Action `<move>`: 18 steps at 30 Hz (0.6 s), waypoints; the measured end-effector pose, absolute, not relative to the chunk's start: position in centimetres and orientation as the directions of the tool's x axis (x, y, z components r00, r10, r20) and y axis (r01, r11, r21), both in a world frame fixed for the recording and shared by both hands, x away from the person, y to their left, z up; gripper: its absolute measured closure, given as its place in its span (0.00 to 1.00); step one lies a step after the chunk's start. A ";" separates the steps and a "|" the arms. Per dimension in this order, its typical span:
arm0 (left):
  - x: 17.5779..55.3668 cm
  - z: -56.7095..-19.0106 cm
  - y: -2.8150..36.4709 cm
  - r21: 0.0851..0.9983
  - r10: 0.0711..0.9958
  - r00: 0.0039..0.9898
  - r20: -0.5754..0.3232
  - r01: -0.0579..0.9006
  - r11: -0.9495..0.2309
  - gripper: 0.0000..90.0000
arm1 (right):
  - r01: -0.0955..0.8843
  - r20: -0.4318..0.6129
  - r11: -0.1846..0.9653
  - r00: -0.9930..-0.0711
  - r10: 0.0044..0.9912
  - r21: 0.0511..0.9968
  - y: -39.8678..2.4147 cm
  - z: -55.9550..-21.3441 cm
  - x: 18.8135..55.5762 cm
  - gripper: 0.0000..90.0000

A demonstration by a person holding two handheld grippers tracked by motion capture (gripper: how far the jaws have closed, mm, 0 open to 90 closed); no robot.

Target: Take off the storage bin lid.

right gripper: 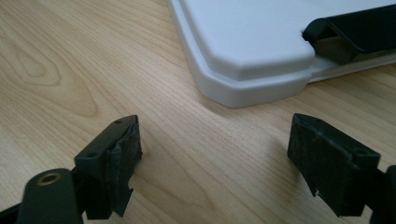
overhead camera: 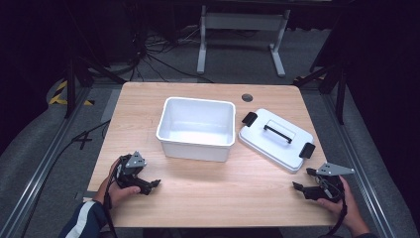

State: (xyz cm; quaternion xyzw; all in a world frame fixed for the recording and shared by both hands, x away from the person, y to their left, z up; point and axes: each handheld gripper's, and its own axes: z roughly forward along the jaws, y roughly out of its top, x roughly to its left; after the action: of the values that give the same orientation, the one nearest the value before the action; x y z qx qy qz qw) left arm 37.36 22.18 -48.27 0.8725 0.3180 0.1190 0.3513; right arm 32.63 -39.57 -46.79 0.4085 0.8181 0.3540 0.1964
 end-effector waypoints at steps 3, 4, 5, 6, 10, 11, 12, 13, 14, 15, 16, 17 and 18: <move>37.4 -48.3 22.2 0.689 0.638 0.770 -0.016 0.471 -0.551 0.00 | 0.532 -0.032 0.413 -0.584 0.811 0.739 -39.6 -46.8 32.6 0.19; 37.4 -48.3 22.2 0.689 0.638 0.770 -0.016 0.471 -0.551 0.00 | 0.533 -0.033 0.412 -0.581 0.813 0.739 -39.5 -46.8 32.6 0.19; 37.4 -48.3 22.2 0.689 0.639 0.769 -0.016 0.472 -0.551 0.00 | 0.534 -0.034 0.410 -0.578 0.816 0.739 -39.5 -46.8 32.6 0.19; 37.4 -48.3 22.2 0.689 0.638 0.770 -0.016 0.471 -0.551 0.00 | 0.537 -0.034 0.407 -0.574 0.818 0.739 -39.5 -46.8 32.5 0.19; 37.4 -48.3 22.2 0.689 0.638 0.770 -0.016 0.471 -0.551 0.00 | 0.540 -0.033 0.402 -0.567 0.823 0.740 -39.5 -46.8 32.5 0.18; 37.4 -48.3 22.2 0.688 0.638 0.770 -0.016 0.471 -0.552 0.00 | 0.540 -0.033 0.401 -0.567 0.823 0.740 -39.5 -46.8 32.5 0.18; 37.4 -48.3 22.2 0.688 0.638 0.770 -0.016 0.471 -0.552 0.00 | 0.540 -0.033 0.401 -0.567 0.823 0.740 -39.5 -46.8 32.5 0.18; 37.4 -48.3 22.2 0.689 0.638 0.770 -0.016 0.471 -0.551 0.00 | 0.540 -0.033 0.401 -0.567 0.823 0.740 -39.5 -46.8 32.5 0.18; 37.4 -48.3 22.2 0.688 0.638 0.770 -0.017 0.472 -0.551 0.00 | 0.540 -0.033 0.401 -0.567 0.823 0.740 -39.5 -46.8 32.5 0.18; 37.4 -48.3 22.2 0.688 0.638 0.770 -0.017 0.472 -0.551 0.00 | 0.539 -0.034 0.402 -0.567 0.823 0.740 -39.5 -46.8 32.5 0.18; 37.4 -48.2 22.2 0.687 0.636 0.772 -0.010 0.467 -0.556 0.00 | 0.540 -0.033 0.401 -0.567 0.823 0.740 -39.5 -46.8 32.5 0.18; 37.4 -48.2 22.2 0.687 0.636 0.772 -0.012 0.468 -0.556 0.00 | 0.539 -0.033 0.402 -0.567 0.823 0.740 -39.5 -46.8 32.5 0.18; 37.4 -48.2 22.2 0.686 0.636 0.771 -0.012 0.470 -0.556 0.00 | 0.540 -0.032 0.401 -0.567 0.823 0.740 -39.5 -46.8 32.5 0.18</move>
State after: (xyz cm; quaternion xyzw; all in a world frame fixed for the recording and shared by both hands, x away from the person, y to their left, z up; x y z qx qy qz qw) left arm 37.41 22.20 -48.22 0.8740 0.3163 0.1195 0.3490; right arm 32.47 -39.53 -46.82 0.4196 0.8124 0.3512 0.2013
